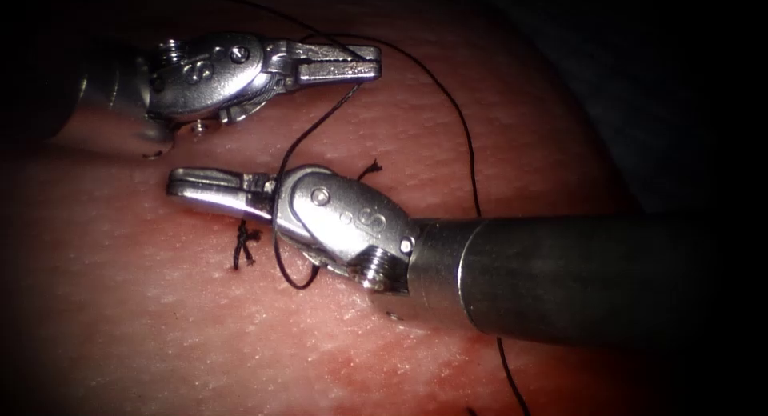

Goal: Wound Closure
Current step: With the left loop the suture counter-clockwise once around the right driver

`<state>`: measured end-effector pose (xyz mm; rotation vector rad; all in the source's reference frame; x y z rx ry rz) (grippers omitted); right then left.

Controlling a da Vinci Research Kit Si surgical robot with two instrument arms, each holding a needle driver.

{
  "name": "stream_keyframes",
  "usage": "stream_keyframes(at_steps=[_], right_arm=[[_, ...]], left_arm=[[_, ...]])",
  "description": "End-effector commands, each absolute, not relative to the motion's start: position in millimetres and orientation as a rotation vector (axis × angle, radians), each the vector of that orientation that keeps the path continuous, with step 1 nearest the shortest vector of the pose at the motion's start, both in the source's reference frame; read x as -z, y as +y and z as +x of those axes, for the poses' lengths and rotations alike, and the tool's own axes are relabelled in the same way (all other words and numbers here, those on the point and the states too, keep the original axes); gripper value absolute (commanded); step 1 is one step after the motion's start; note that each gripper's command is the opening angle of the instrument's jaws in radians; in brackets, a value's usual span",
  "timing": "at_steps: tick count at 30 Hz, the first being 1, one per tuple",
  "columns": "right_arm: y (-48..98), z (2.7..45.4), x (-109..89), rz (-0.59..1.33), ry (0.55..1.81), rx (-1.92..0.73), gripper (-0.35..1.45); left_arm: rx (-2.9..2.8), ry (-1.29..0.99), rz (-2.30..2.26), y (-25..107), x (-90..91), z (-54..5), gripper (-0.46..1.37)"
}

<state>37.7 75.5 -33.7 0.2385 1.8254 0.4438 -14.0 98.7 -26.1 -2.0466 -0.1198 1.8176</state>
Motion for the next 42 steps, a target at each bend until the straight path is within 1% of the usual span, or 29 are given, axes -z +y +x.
stream_keyframes(at_steps=[1,7,17,19,24,29,34,35,36,39,41,42], right_arm=[[75.3,37.8,33.7,0.253,1.834,-0.456,-0.35],[75.4,37.6,33.9,0.283,1.866,-0.519,-0.35],[76.0,34.4,33.5,0.253,1.888,-0.701,-0.35],[76.1,33.7,33.5,0.269,1.953,-0.765,-0.35],[76.6,32.7,33.7,0.232,2.056,-0.884,-0.35],[76.8,31.9,33.7,0.08,2.015,-1.154,-0.35],[76.6,31.4,33.7,0.068,2.009,-1.173,-0.35],[76.6,31.3,33.7,0.043,2.0,-1.216,-0.35],[76.6,31.2,33.7,0.071,2.009,-1.168,-0.35],[76.5,31.1,33.6,0.082,2.012,-1.149,-0.35],[76.4,31.1,33.5,0.185,2.04,-0.967,-0.35],[76.3,30.9,33.3,0.21,1.927,-0.877,-0.35]], left_arm=[[-1.818,-0.127,-2.052,98.6,25.8,-14.0,-0.35],[-1.821,-0.129,-2.054,97.1,23.9,-14.1,-0.35],[-1.776,-0.096,-2.086,94.9,23.3,-12.8,-0.35],[-1.763,-0.094,-2.09,94.4,23.4,-12.4,-0.35],[-1.751,-0.081,-2.104,93.1,23.2,-11.8,-0.35],[-1.746,-0.06,-2.108,92.3,23.1,-11.3,-0.35],[-1.74,-0.042,-2.11,91.7,23.0,-10.6,-0.35],[-1.735,-0.038,-2.11,91.6,23.1,-10.4,-0.35],[-1.733,-0.035,-2.109,91.5,23.1,-10.2,-0.35],[-1.724,-0.02,-2.112,91.1,23.3,-9.7,-0.35],[-1.722,-0.009,-2.114,90.7,23.6,-9.6,-0.35],[-1.727,0.0,-2.113,90.3,23.9,-9.7,-0.35]])
